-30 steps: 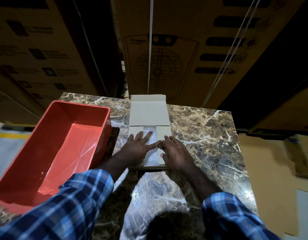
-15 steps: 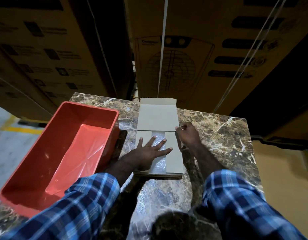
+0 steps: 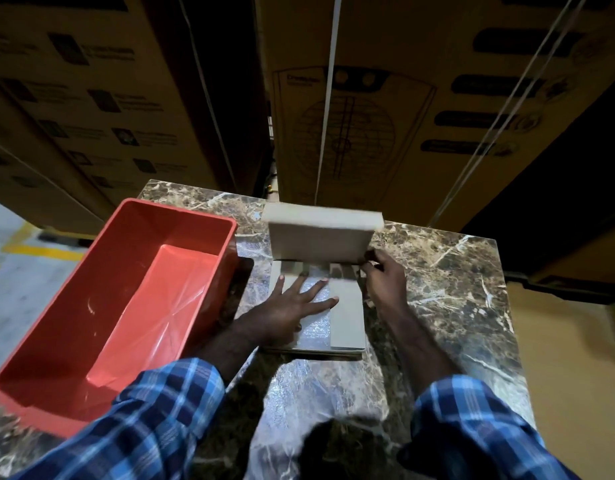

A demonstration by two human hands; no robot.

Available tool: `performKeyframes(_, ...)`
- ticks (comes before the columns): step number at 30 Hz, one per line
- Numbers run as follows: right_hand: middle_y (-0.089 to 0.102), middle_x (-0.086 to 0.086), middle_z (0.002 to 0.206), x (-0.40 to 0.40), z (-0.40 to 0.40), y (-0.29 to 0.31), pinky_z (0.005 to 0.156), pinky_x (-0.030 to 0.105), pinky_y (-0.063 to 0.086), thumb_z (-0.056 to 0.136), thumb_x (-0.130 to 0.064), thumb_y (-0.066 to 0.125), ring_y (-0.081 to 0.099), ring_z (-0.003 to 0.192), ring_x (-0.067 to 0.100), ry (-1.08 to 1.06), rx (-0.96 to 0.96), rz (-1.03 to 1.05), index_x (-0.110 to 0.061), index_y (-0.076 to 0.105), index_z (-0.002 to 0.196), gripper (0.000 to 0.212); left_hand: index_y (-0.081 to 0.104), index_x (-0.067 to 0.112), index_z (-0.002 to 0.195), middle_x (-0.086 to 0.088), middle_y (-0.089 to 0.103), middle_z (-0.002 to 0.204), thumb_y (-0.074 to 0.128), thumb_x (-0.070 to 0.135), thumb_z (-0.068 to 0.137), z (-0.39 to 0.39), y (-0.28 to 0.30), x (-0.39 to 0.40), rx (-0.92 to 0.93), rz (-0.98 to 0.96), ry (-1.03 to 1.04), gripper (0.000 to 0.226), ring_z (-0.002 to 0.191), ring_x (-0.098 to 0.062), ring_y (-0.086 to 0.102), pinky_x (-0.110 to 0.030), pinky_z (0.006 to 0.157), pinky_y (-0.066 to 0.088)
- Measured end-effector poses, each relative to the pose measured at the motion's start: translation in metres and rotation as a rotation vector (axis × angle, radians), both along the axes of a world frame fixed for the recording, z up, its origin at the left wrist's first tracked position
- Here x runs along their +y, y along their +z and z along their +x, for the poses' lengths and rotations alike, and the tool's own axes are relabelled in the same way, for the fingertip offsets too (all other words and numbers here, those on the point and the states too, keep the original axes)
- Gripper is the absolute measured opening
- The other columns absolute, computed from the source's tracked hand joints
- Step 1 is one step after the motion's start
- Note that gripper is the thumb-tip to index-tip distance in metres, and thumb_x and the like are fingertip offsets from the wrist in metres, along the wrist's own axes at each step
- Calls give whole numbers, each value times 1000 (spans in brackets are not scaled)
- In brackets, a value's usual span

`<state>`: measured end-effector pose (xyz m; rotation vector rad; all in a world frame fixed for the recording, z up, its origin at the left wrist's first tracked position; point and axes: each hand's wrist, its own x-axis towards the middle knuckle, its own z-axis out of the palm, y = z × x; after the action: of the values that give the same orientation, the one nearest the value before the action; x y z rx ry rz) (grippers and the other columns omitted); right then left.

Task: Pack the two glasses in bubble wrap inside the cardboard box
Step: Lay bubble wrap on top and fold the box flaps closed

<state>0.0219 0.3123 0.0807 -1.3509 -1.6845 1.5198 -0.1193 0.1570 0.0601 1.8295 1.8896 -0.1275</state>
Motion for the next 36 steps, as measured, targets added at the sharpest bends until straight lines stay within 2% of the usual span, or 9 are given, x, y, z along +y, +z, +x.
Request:
performKeyframes(4, 72, 1, 105, -30, 28, 5, 55, 22, 51, 96, -17, 50, 70, 80, 11, -21, 285, -200, -11, 73, 107, 25, 72, 33, 114, -6, 67, 125, 50, 32, 85, -8, -30, -24, -246, 131, 467, 37, 112, -9, 65, -16, 89, 48)
performKeyframes(6, 73, 2, 111, -42, 36, -1, 60, 26, 53, 94, -29, 44, 70, 92, 17, 16, 332, -237, -10, 73, 113, 39, 70, 14, 91, 8, 69, 87, 65, 9, 76, -8, -33, -36, -469, 207, 629, 17, 74, 19, 61, -14, 74, 48)
performKeyframes(8, 70, 2, 123, -50, 40, -8, 74, 31, 54, 87, -35, 39, 66, 109, 21, 69, 306, -241, -15, 71, 120, 50, 58, 12, 101, 18, 68, 64, 67, 7, 60, -7, -29, -49, -716, 126, 709, 42, 68, 24, 56, -9, 71, 44)
performKeyframes(11, 51, -4, 148, -57, 48, -9, 99, 23, 41, 84, -34, 50, 47, 134, 12, 193, 174, -93, -24, 61, 136, 54, 52, 4, 113, 37, 67, 75, 76, 17, 55, -8, -31, -55, -888, 228, 734, 64, 77, 21, 60, -4, 73, 45)
performKeyframes(18, 41, -5, 153, -59, 70, -25, 111, 36, 40, 70, -82, 65, 42, 136, 13, 511, -226, 336, -39, 42, 149, 93, 56, 24, 133, 11, 71, 119, 76, 8, 80, 14, -14, -63, -753, 594, 869, 59, 105, 4, 61, -15, 89, 47)
performKeyframes(21, 34, 7, 158, -58, 71, -25, 111, 44, 43, 77, -85, 53, 39, 141, 22, 604, -270, 498, -35, 40, 152, 91, 64, 8, 132, -1, 72, 120, 75, -9, 76, 14, -25, -68, -692, 604, 967, 59, 112, -14, 66, -17, 89, 51)
performKeyframes(24, 33, 22, 156, -60, 70, -28, 108, 47, 45, 81, -83, 45, 42, 140, 33, 619, -305, 600, -27, 43, 151, 89, 68, 2, 122, 1, 71, 114, 71, -17, 80, 9, -18, -66, -783, 542, 1028, 47, 100, 0, 67, -9, 84, 50)
performKeyframes(29, 24, 15, 161, -64, 71, -34, 108, 35, 42, 82, -86, 34, 40, 140, 26, 658, -382, 639, -33, 37, 153, 89, 57, 8, 130, 26, 71, 101, 57, -7, 95, -8, -11, -74, -844, 395, 999, 38, 101, 3, 64, -11, 88, 49)
performKeyframes(36, -1, 1, 165, -75, 74, -51, 103, 49, 50, 85, -89, 22, 29, 146, 25, 624, -469, 631, -44, 20, 155, 84, 60, 17, 134, 14, 73, 111, 56, 13, 87, 8, 1, -81, -1078, 324, 1054, 48, 104, -2, 66, -26, 98, 48)
